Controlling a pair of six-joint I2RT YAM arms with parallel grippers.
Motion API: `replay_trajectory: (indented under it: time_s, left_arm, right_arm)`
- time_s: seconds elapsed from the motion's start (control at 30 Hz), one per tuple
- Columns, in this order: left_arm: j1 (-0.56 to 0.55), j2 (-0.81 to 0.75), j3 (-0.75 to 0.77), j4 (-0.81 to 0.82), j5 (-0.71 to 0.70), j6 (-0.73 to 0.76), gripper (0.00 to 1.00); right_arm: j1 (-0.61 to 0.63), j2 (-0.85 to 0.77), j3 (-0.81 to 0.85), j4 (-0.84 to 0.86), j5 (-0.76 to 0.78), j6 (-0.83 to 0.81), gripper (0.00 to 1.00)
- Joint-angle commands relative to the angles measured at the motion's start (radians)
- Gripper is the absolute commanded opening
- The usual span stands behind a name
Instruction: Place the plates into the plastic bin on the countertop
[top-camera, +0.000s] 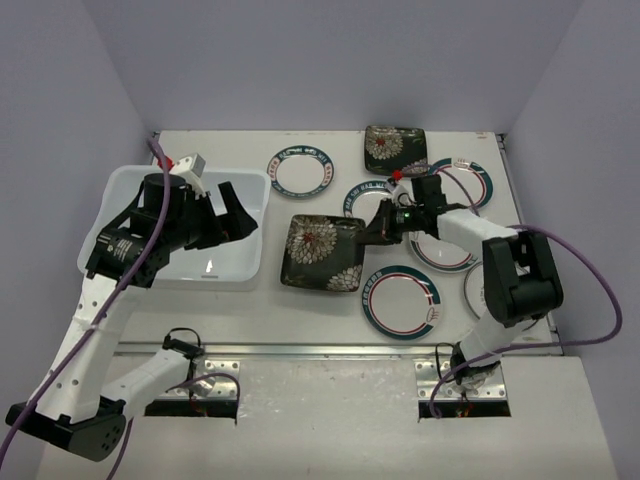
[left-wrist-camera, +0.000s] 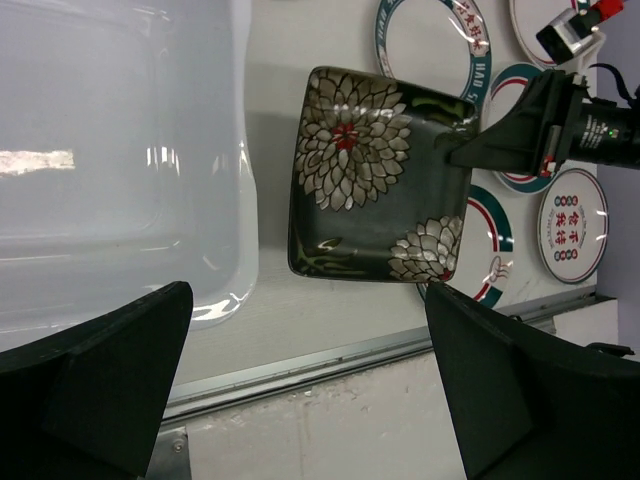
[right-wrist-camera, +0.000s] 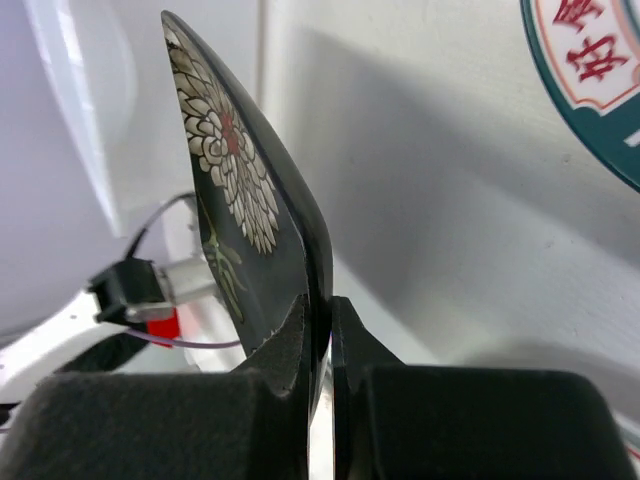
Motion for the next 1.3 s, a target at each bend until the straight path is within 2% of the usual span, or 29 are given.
replay_trajectory:
  time_s: [0.0, 0.17, 0.3, 0.4, 0.53, 0.7, 0.77, 0.8, 0.87, 0.9, 0.97, 1.0, 1.03, 1.07, 1.1, 1.13, 1.17, 1.2, 1.23, 1.27]
  left_arm:
    - [-0.009, 0.016, 0.000, 0.099, 0.066, -0.010, 1.00]
    - [-0.009, 0.070, -0.016, 0.168, 0.149, -0.006, 1.00]
    - [-0.009, 0.173, -0.025, 0.280, 0.332, 0.002, 1.00]
    - [-0.019, 0.254, -0.012, 0.328, 0.446, -0.009, 0.95]
    - [-0.087, 0.320, 0.010, 0.403, 0.480, -0.032, 0.86]
    - [-0.114, 0.385, 0.024, 0.417, 0.463, -0.036, 0.56]
    - [-0.114, 0.397, 0.018, 0.441, 0.472, -0.041, 0.55]
    - [-0.114, 0.399, 0.019, 0.443, 0.484, -0.041, 0.51]
    - [-0.114, 0.418, 0.039, 0.462, 0.503, -0.045, 0.19]
    - [-0.114, 0.423, 0.054, 0.466, 0.499, -0.048, 0.09]
    - [-0.114, 0.427, 0.082, 0.466, 0.474, -0.053, 0.00]
    - [-0.114, 0.427, 0.091, 0.465, 0.459, -0.053, 0.00]
    - [-0.112, 0.421, 0.109, 0.467, 0.423, -0.059, 0.00]
    - [-0.108, 0.409, 0.115, 0.471, 0.390, -0.070, 0.00]
    - [-0.102, 0.400, 0.119, 0.474, 0.365, -0.079, 0.00]
    - [-0.088, 0.393, 0.113, 0.483, 0.359, -0.093, 0.00]
    - [-0.062, 0.370, 0.102, 0.513, 0.345, -0.142, 0.00]
    - [-0.037, 0.360, 0.093, 0.530, 0.352, -0.170, 0.00]
    - [-0.008, 0.351, 0.089, 0.539, 0.354, -0.191, 0.00]
    - [0.016, 0.340, 0.085, 0.548, 0.354, -0.210, 0.00]
  right_arm:
    - [-0.080, -0.176, 0.003, -0.056, -0.193, 0.076, 0.00]
    - [-0.140, -0.322, 0.047, -0.182, -0.195, 0.028, 0.00]
    - [-0.141, -0.357, 0.094, -0.203, -0.265, 0.052, 0.00]
    - [-0.139, -0.383, 0.100, -0.155, -0.293, 0.106, 0.00]
    - [-0.141, -0.386, 0.086, -0.017, -0.337, 0.226, 0.00]
    - [-0.139, -0.393, 0.089, 0.139, -0.386, 0.337, 0.00]
    - [-0.139, -0.391, 0.098, 0.170, -0.406, 0.359, 0.00]
    - [-0.139, -0.391, 0.100, 0.185, -0.407, 0.368, 0.00]
    - [-0.136, -0.382, 0.110, 0.205, -0.419, 0.377, 0.00]
    - [-0.136, -0.376, 0.116, 0.201, -0.421, 0.375, 0.00]
    - [-0.136, -0.367, 0.124, 0.186, -0.421, 0.362, 0.00]
    - [-0.136, -0.364, 0.125, 0.177, -0.420, 0.355, 0.00]
    - [-0.137, -0.357, 0.128, 0.173, -0.413, 0.351, 0.07]
    - [-0.139, -0.351, 0.131, 0.168, -0.405, 0.346, 0.28]
    - [-0.140, -0.347, 0.134, 0.165, -0.398, 0.341, 0.43]
    - [-0.142, -0.343, 0.135, 0.162, -0.393, 0.335, 0.50]
    - [-0.148, -0.331, 0.137, 0.152, -0.377, 0.326, 0.74]
    - [-0.155, -0.324, 0.140, 0.150, -0.372, 0.323, 0.92]
    - [-0.164, -0.319, 0.144, 0.144, -0.369, 0.321, 0.98]
    - [-0.172, -0.314, 0.146, 0.138, -0.368, 0.317, 0.99]
